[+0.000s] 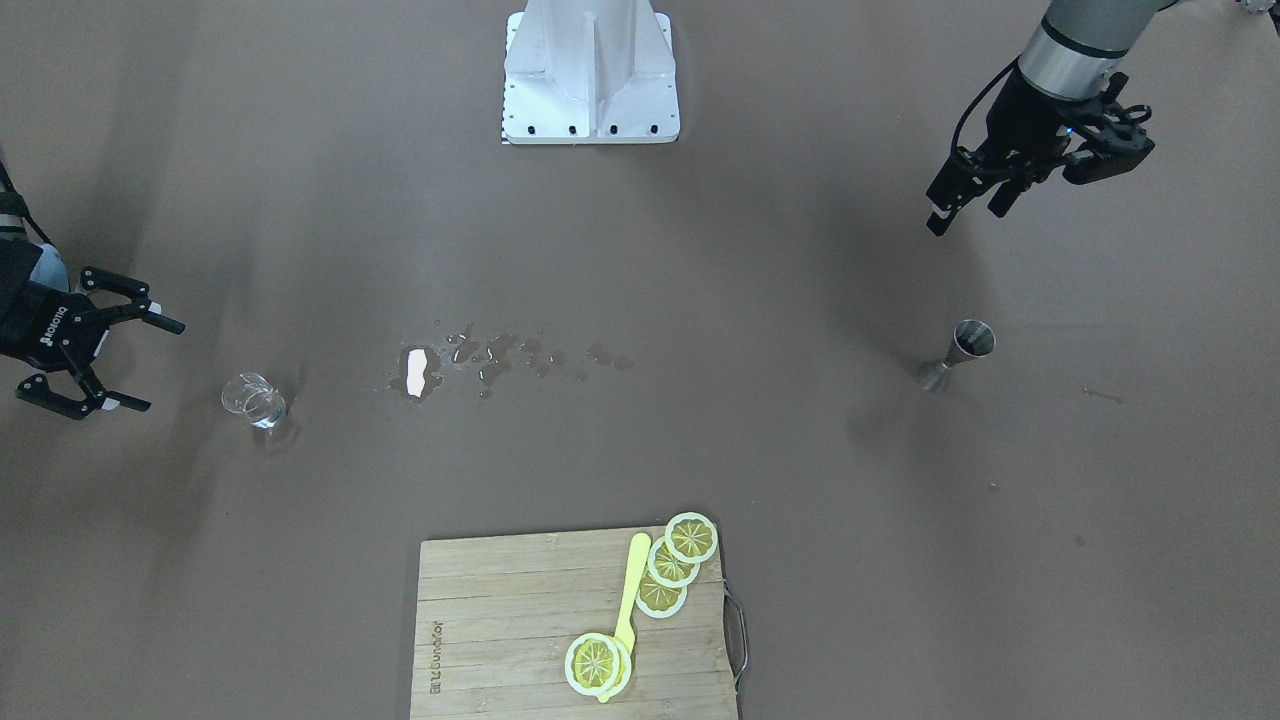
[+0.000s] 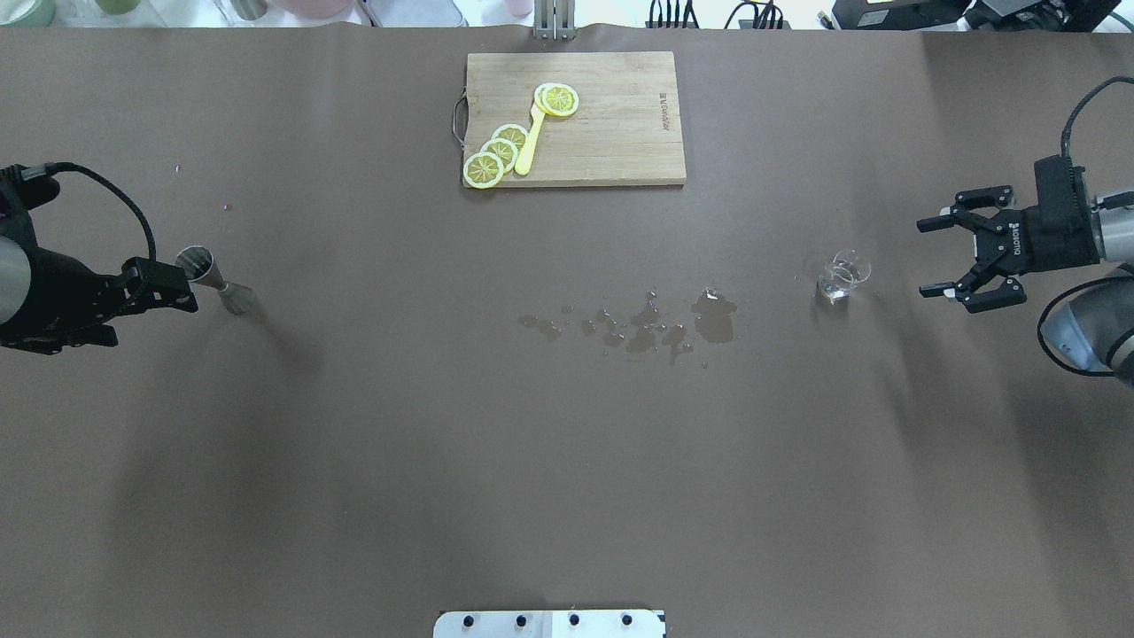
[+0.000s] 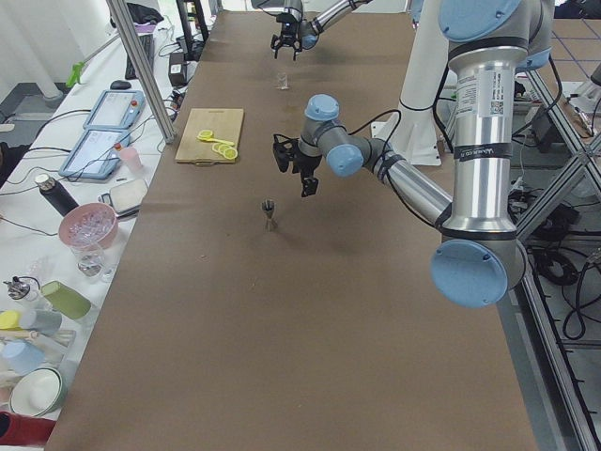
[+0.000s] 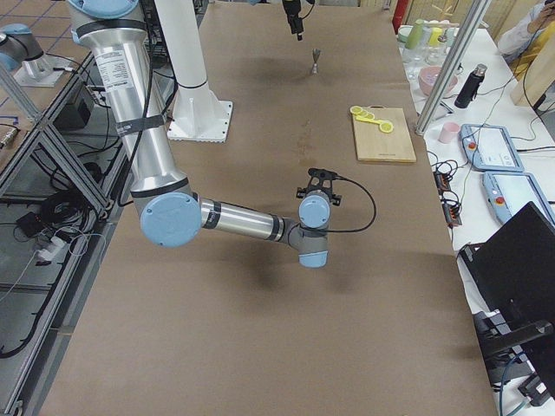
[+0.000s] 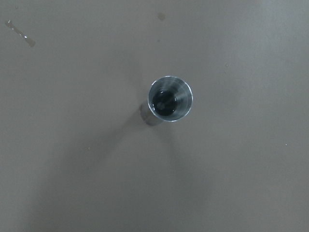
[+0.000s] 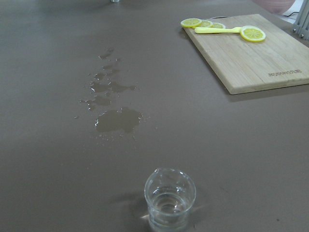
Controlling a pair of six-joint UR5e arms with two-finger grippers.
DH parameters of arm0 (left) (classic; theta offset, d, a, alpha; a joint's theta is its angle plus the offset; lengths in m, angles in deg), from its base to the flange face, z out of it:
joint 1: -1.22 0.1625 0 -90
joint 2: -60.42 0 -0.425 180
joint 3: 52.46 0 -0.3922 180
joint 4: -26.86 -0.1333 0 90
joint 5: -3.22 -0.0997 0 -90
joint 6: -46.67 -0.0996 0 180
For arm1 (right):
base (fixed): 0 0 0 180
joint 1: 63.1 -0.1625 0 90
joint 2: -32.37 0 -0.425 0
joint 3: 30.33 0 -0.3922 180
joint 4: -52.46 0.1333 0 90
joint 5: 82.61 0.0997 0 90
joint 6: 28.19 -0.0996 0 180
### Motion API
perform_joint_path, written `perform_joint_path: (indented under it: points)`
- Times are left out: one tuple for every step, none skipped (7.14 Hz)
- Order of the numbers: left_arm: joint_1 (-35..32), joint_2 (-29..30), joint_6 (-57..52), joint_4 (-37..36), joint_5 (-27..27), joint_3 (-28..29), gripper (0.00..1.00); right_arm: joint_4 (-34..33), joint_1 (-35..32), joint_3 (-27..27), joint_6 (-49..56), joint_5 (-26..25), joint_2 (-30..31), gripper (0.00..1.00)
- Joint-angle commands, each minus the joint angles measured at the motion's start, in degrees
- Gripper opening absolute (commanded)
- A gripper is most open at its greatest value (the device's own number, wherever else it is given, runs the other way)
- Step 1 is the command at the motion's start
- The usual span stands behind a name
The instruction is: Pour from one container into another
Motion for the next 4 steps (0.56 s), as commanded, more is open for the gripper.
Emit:
perform_joint_path:
  points:
    - [1.31, -0.4, 1.72, 1.97, -2.38, -0.02, 0.98, 0.0, 0.04, 3.34, 2.54, 1.5, -1.91, 0.99]
    - [2.1, -0.4, 1.72, 1.97, -3.52, 0.06, 0.98, 0.0, 0.3, 4.83, 2.63, 1.5, -3.05, 0.99]
    - [6.11, -0.83, 1.98, 1.71, -9.19, -0.8, 0.98, 0.0, 0.66, 5.37, 3.33, 1.06, -3.41, 0.99]
    - [11.55, -2.14, 6.25, 1.71, -16.38, -2.21, 0.98, -0.08, 1.09, 5.98, 3.42, 0.71, -3.59, 0.99]
